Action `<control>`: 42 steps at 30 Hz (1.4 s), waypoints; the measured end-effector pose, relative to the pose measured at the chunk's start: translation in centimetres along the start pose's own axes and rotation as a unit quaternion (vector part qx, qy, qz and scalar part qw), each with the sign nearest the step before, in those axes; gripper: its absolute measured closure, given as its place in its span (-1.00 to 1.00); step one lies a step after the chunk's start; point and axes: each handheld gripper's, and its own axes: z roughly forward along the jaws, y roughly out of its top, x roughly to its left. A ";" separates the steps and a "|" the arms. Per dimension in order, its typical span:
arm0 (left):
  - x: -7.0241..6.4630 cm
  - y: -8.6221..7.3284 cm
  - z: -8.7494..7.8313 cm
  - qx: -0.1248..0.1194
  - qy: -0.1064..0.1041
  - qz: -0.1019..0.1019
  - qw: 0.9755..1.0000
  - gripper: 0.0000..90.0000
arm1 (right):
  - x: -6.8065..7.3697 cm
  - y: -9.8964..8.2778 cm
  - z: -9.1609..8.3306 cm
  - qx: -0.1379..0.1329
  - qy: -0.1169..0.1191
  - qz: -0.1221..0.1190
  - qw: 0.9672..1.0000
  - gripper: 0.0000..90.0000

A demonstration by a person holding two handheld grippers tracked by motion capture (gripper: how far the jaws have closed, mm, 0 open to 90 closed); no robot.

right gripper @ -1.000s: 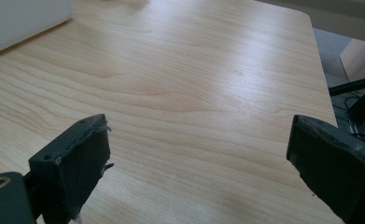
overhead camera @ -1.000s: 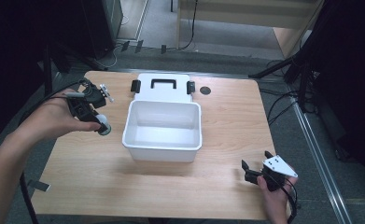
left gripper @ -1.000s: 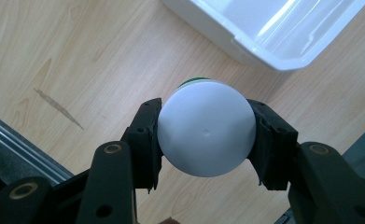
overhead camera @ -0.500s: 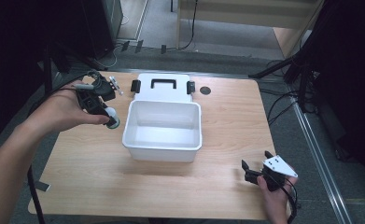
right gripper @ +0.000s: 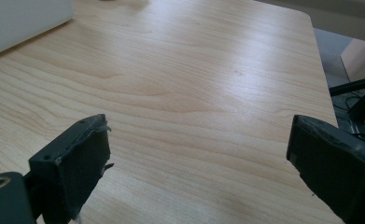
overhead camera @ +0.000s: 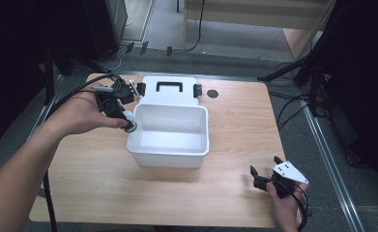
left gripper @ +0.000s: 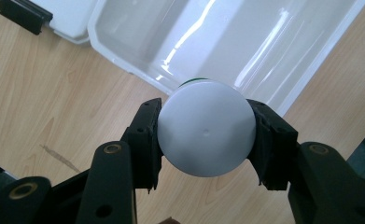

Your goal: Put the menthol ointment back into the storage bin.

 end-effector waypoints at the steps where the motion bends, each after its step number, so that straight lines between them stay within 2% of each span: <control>1: -0.1 0.1 0.1 -0.002 -0.002 0.000 1.000 0.14 | 0.0 0.0 0.0 0.000 0.000 0.001 1.000 -0.86; 10: -0.8 1.5 1.0 -0.001 -0.003 0.015 1.000 0.14 | 0.0 0.0 0.0 -0.001 0.001 0.001 1.000 -0.86; 14: -1.1 2.2 1.7 0.007 -0.003 0.025 1.000 0.14 | 0.0 0.0 0.0 -0.001 0.001 0.001 1.000 -0.86; 21: -1.6 3.2 3.7 0.015 -0.008 0.037 0.999 0.14 | -0.1 0.0 0.0 -0.002 0.002 0.002 1.000 -0.86; 33: -2.0 3.8 7.1 0.028 -0.019 0.036 0.999 0.14 | -0.1 0.0 0.0 -0.002 0.002 0.002 1.000 -0.86; 37: -2.2 4.0 7.8 0.036 -0.018 0.046 0.998 0.14 | -0.1 0.0 0.0 -0.002 0.002 0.002 1.000 -0.86; 42: -2.5 4.2 8.8 0.035 -0.018 0.048 0.998 0.14 | -0.1 0.0 0.0 -0.002 0.002 0.002 1.000 -0.86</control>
